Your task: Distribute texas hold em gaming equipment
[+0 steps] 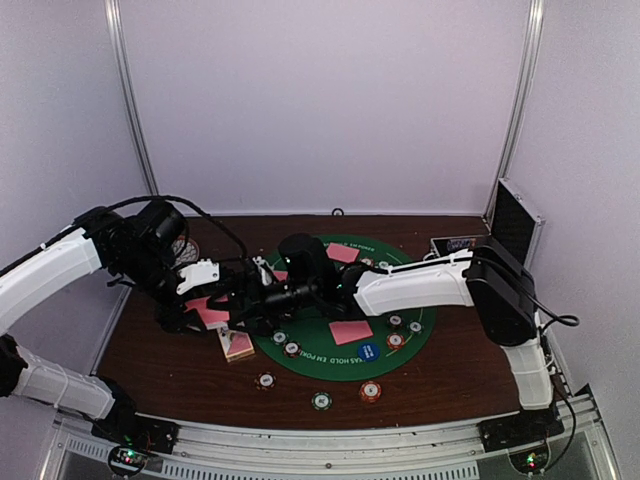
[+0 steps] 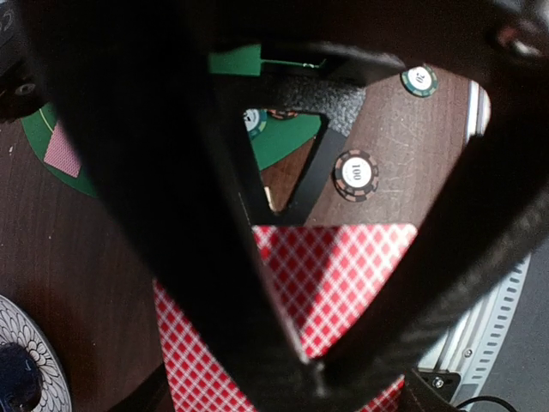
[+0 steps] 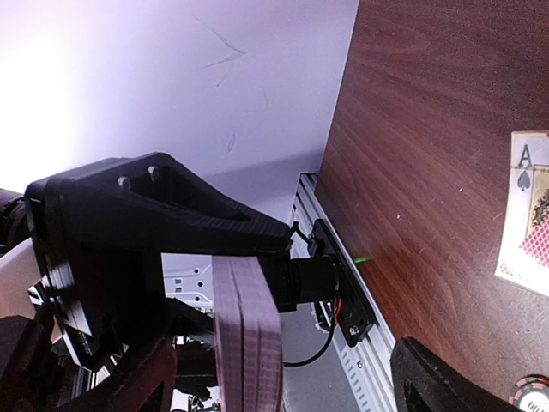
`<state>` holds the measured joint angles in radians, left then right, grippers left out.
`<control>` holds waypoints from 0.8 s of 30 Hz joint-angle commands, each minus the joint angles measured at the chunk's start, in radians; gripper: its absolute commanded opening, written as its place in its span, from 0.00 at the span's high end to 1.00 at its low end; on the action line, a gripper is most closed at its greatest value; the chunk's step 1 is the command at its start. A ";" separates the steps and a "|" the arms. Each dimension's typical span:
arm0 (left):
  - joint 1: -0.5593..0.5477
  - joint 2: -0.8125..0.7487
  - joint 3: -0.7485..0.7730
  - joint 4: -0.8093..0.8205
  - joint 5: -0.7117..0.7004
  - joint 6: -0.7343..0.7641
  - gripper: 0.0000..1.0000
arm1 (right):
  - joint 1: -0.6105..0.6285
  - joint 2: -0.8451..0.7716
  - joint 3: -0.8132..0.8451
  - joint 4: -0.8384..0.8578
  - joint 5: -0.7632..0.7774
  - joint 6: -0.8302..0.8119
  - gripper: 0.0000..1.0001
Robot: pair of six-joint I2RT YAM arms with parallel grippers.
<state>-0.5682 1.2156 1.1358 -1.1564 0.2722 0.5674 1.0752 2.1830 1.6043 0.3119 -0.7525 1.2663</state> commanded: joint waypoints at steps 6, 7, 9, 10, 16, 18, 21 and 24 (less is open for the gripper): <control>0.005 -0.011 0.013 0.035 0.025 0.005 1.00 | 0.009 0.060 0.087 0.016 -0.077 0.032 0.13; 0.005 -0.014 0.013 0.034 0.028 0.005 1.00 | 0.009 0.064 0.088 0.012 -0.076 0.031 0.13; 0.005 -0.018 0.012 0.034 0.031 0.003 1.00 | 0.007 0.066 0.086 0.002 -0.072 0.034 0.15; 0.005 -0.019 0.012 0.032 0.033 0.004 1.00 | 0.004 0.065 0.081 0.000 -0.069 0.035 0.15; 0.005 -0.029 0.011 0.025 0.040 0.003 1.00 | -0.007 0.044 0.042 0.005 -0.055 0.041 0.21; 0.005 -0.033 0.012 0.023 0.040 0.003 1.00 | -0.010 0.038 0.028 0.007 -0.054 0.042 0.24; 0.005 -0.037 0.010 0.021 0.038 0.003 1.00 | -0.012 0.027 0.014 0.006 -0.057 0.042 0.29; 0.006 -0.041 0.006 0.021 0.036 0.002 1.00 | -0.013 0.008 -0.005 -0.013 -0.056 0.026 0.31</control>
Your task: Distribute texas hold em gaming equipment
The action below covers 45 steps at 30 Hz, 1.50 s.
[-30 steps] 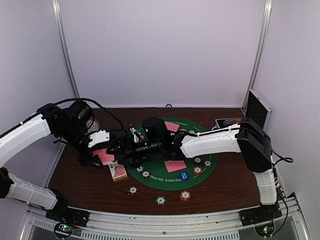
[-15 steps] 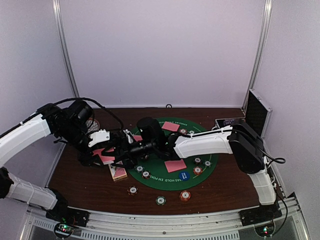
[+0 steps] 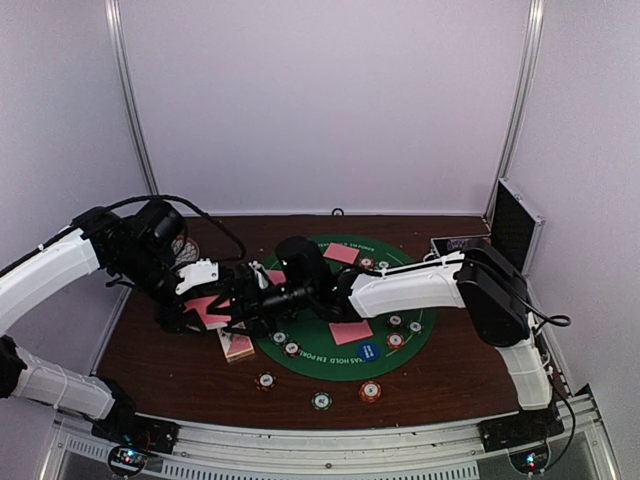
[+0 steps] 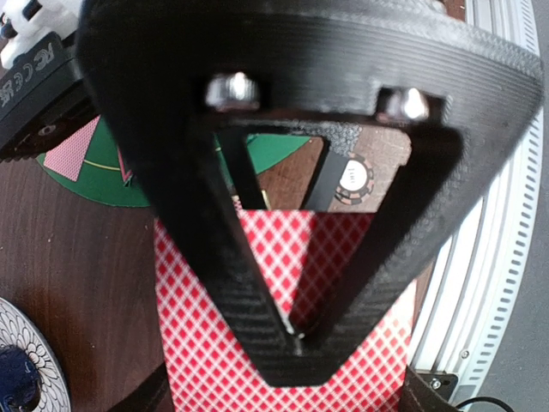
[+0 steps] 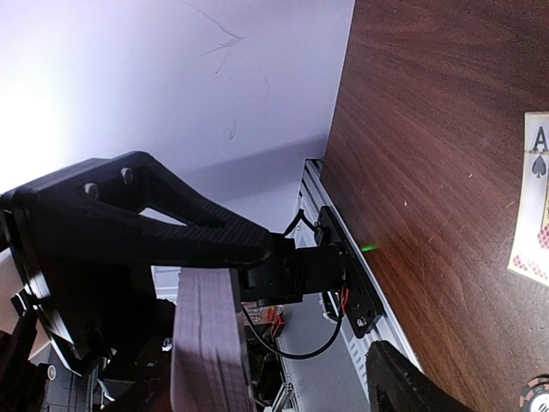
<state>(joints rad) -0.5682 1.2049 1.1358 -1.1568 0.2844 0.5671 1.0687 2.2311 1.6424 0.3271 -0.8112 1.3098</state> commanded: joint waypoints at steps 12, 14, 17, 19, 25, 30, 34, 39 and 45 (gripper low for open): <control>0.005 -0.036 -0.002 0.020 0.028 0.000 1.00 | -0.019 -0.125 -0.092 -0.115 0.012 -0.081 0.35; 0.005 -0.038 -0.004 0.020 0.028 0.000 1.00 | -0.019 -0.134 -0.091 -0.117 0.012 -0.081 0.36; 0.005 -0.038 -0.008 0.021 0.025 0.000 1.00 | -0.019 -0.148 -0.086 -0.117 0.012 -0.078 0.36; 0.005 -0.038 -0.011 0.021 0.024 0.001 1.00 | -0.019 -0.156 -0.085 -0.117 0.010 -0.078 0.37; 0.005 -0.039 -0.019 0.020 0.024 -0.004 1.00 | -0.019 -0.183 -0.092 -0.135 0.010 -0.084 0.46; 0.005 -0.040 -0.022 0.021 0.022 -0.006 1.00 | -0.019 -0.196 -0.100 -0.143 0.009 -0.086 0.59; 0.005 -0.041 -0.024 0.022 0.021 -0.006 1.00 | -0.019 -0.198 -0.101 -0.138 0.006 -0.079 0.67; 0.005 -0.040 -0.027 0.021 0.016 -0.006 1.00 | -0.019 -0.194 -0.104 -0.104 -0.004 -0.053 0.75; 0.005 -0.041 -0.029 0.021 0.012 -0.006 1.00 | -0.022 -0.198 -0.131 -0.017 -0.014 -0.004 0.85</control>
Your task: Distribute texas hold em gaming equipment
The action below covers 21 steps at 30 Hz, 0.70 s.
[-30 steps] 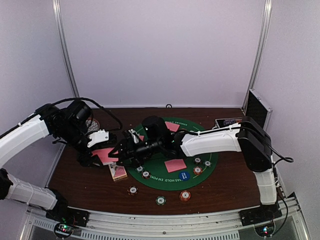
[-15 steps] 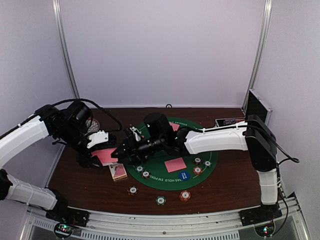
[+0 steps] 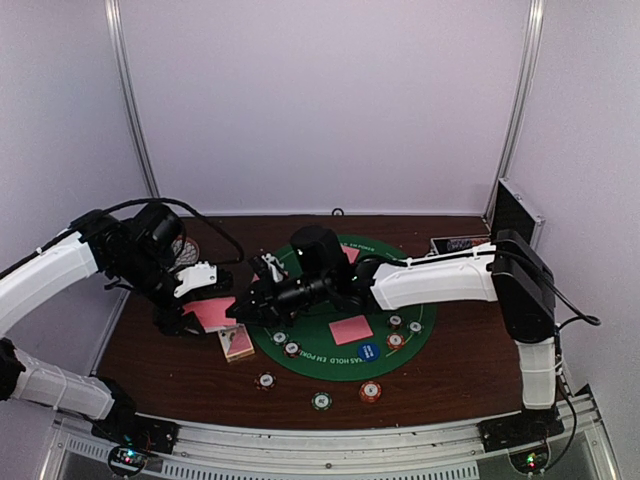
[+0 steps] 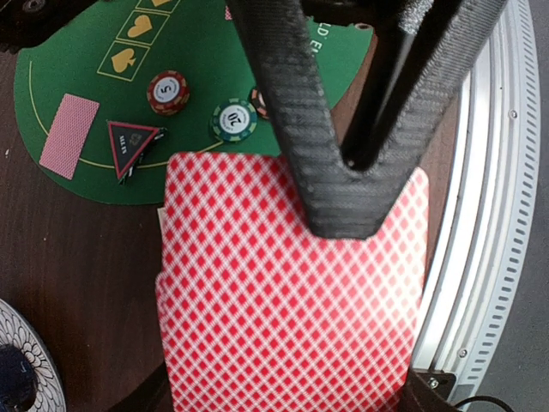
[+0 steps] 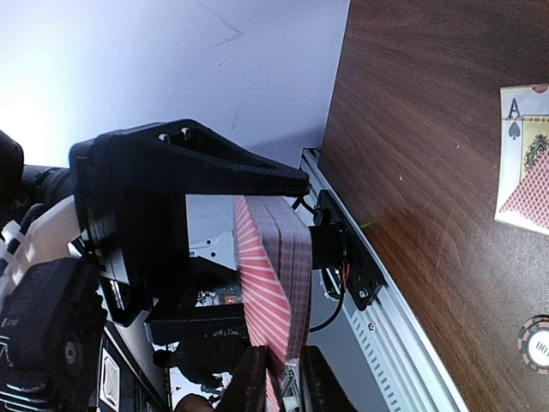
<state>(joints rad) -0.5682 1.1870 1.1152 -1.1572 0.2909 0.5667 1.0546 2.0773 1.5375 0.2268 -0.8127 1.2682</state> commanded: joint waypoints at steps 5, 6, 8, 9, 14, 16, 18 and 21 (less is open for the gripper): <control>0.005 -0.021 -0.011 0.021 -0.004 -0.005 1.00 | -0.014 -0.046 -0.041 0.119 -0.017 0.062 0.95; 0.005 -0.022 -0.012 0.021 -0.006 -0.005 1.00 | -0.017 -0.048 -0.045 0.118 -0.018 0.062 0.97; 0.005 -0.022 -0.014 0.021 -0.013 -0.005 1.00 | -0.028 -0.060 -0.059 0.115 -0.023 0.061 1.00; 0.005 -0.023 -0.015 0.022 -0.014 -0.005 1.00 | -0.035 -0.068 -0.070 0.112 -0.023 0.059 1.00; 0.005 -0.025 -0.020 0.021 -0.021 -0.006 1.00 | -0.081 -0.119 -0.124 0.072 -0.029 0.026 1.00; 0.005 -0.026 -0.021 0.023 -0.024 -0.005 1.00 | -0.100 -0.138 -0.137 0.037 -0.034 0.006 1.00; 0.005 -0.026 -0.022 0.021 -0.028 -0.005 1.00 | -0.122 -0.160 -0.146 0.009 -0.036 -0.014 1.00; 0.005 -0.026 -0.023 0.021 -0.031 -0.005 1.00 | -0.163 -0.187 -0.147 -0.051 -0.041 -0.058 1.00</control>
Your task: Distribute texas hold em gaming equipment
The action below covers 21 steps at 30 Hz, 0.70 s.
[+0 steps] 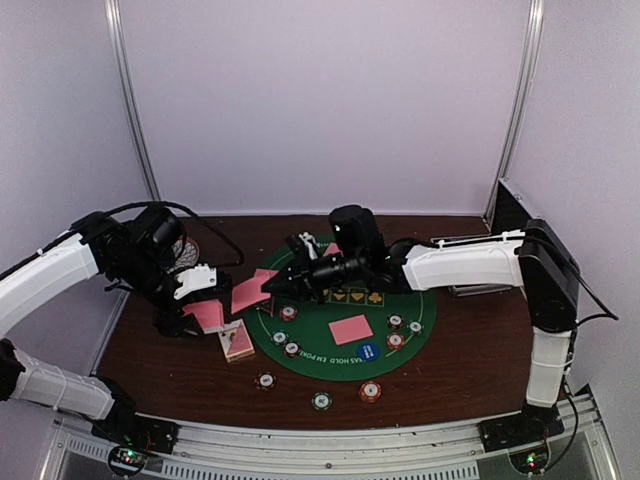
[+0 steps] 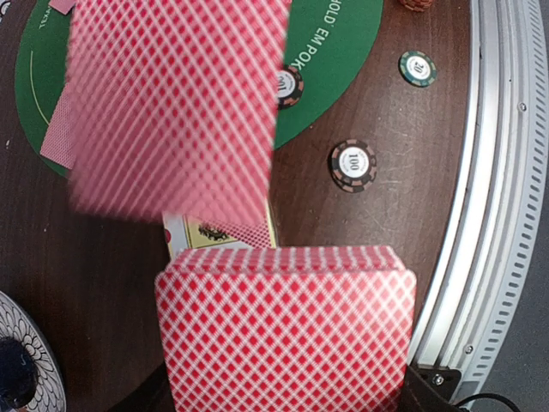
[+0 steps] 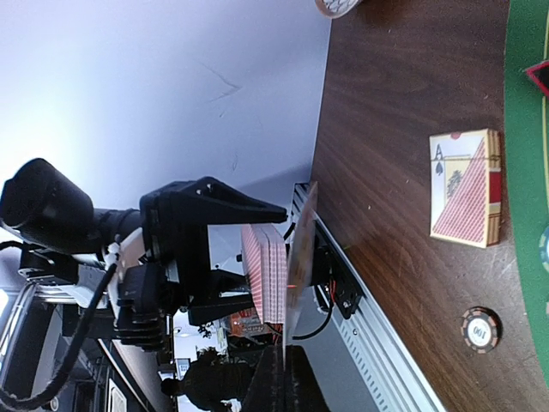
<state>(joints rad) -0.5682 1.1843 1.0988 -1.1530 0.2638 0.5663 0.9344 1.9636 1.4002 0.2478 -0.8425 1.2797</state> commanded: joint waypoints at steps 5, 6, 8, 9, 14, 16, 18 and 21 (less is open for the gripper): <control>0.005 -0.020 -0.004 0.018 -0.003 -0.005 1.00 | -0.125 -0.055 0.043 -0.191 -0.015 -0.154 1.00; 0.005 -0.018 -0.002 0.017 -0.002 -0.005 1.00 | -0.138 -0.037 0.071 -0.223 -0.014 -0.176 1.00; 0.006 -0.015 -0.001 0.017 0.000 -0.006 1.00 | -0.161 0.010 0.135 -0.260 -0.013 -0.199 1.00; 0.005 -0.015 0.001 0.017 0.001 -0.005 1.00 | -0.171 0.042 0.172 -0.281 -0.013 -0.210 1.00; 0.005 -0.012 0.001 0.017 0.005 -0.006 1.00 | -0.199 0.226 0.413 -0.433 0.031 -0.304 1.00; 0.005 -0.009 0.001 0.017 0.007 -0.008 1.00 | -0.205 0.313 0.512 -0.448 0.043 -0.306 1.00; 0.006 -0.008 0.001 0.018 0.008 -0.008 1.00 | -0.210 0.396 0.615 -0.490 0.067 -0.314 1.00; 0.005 -0.008 -0.002 0.021 0.008 -0.005 1.00 | -0.213 0.515 0.752 -0.503 0.091 -0.295 1.00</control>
<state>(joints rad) -0.5682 1.1835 1.0973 -1.1530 0.2615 0.5663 0.7280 2.3611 2.0109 -0.1722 -0.8051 1.0016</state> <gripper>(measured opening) 0.675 0.020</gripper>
